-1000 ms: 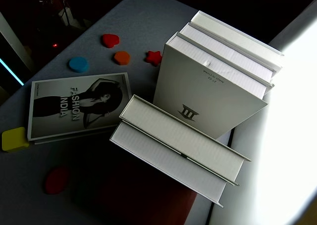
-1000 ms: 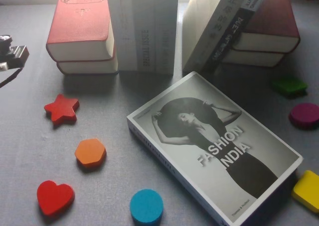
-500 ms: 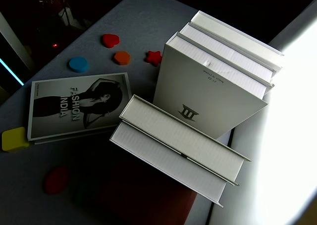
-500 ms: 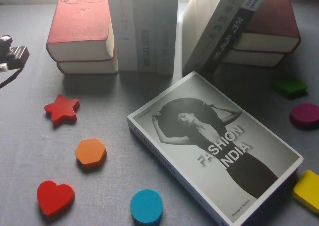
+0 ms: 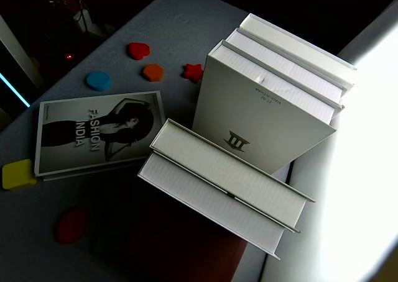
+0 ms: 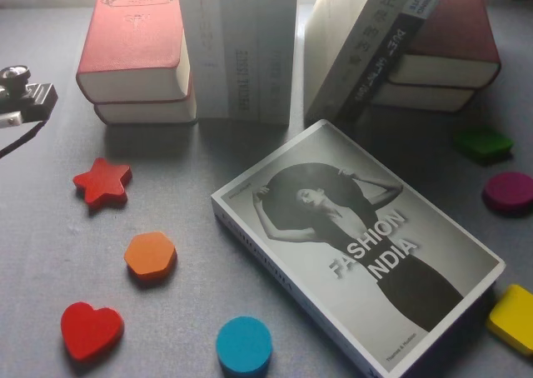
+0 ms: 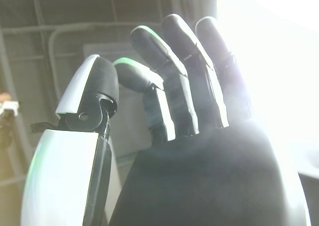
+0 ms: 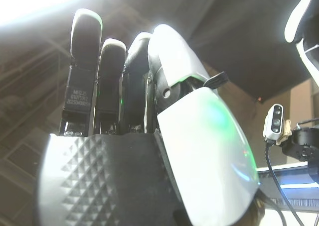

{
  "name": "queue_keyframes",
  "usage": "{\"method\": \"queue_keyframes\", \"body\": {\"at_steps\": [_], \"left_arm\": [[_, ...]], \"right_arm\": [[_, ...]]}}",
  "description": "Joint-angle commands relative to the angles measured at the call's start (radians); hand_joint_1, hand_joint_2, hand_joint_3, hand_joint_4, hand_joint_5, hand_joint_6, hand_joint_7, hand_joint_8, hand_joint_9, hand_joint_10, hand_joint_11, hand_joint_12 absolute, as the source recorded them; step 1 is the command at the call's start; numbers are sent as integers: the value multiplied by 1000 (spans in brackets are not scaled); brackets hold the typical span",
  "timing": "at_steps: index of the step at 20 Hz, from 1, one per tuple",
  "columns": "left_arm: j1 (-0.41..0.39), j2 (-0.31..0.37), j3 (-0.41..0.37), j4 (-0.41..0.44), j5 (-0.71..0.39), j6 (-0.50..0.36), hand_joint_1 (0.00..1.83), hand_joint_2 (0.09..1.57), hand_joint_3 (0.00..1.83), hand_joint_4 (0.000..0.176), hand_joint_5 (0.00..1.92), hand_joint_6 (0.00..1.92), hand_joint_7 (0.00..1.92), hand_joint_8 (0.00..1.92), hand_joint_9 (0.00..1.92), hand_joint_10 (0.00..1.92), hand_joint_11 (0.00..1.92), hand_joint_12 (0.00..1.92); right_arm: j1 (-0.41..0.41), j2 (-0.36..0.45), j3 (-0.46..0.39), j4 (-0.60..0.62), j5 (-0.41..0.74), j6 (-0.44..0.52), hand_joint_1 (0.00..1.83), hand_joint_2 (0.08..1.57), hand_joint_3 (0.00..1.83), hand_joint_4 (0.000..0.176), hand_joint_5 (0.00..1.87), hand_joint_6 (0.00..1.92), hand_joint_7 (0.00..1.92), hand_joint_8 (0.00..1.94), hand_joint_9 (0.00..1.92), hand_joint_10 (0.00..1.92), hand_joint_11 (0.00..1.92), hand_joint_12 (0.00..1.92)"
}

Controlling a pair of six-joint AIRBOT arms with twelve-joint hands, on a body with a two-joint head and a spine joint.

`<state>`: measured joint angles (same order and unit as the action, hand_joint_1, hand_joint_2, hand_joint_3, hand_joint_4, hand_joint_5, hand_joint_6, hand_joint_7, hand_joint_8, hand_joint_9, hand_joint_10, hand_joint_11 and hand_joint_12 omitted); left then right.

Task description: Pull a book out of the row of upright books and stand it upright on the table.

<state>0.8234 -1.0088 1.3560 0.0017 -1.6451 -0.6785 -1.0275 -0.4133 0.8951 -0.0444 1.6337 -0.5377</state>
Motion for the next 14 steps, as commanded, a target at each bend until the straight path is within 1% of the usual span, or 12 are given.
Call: {"method": "queue_keyframes", "body": {"at_steps": [1,3,14], "left_arm": [[-15,-11,7,-36,-90,-8,852,1342,7,57,611,1622,667,1225,469,1205,191,1572],[-23,-23,15,-32,-90,-8,852,1342,7,57,611,1622,667,1225,469,1205,191,1572],[-28,-29,16,-28,-90,-8,852,1342,7,57,611,1622,667,1225,469,1205,191,1572]], "right_arm": [[-1,2,-4,52,95,4,1280,1297,0,33,570,1921,637,1609,385,1918,609,1589],[-3,2,-2,52,95,7,1280,1297,0,33,570,1921,637,1609,385,1918,609,1589],[-7,2,-2,53,96,15,1280,1296,0,33,570,1921,637,1609,386,1917,609,1589]]}}
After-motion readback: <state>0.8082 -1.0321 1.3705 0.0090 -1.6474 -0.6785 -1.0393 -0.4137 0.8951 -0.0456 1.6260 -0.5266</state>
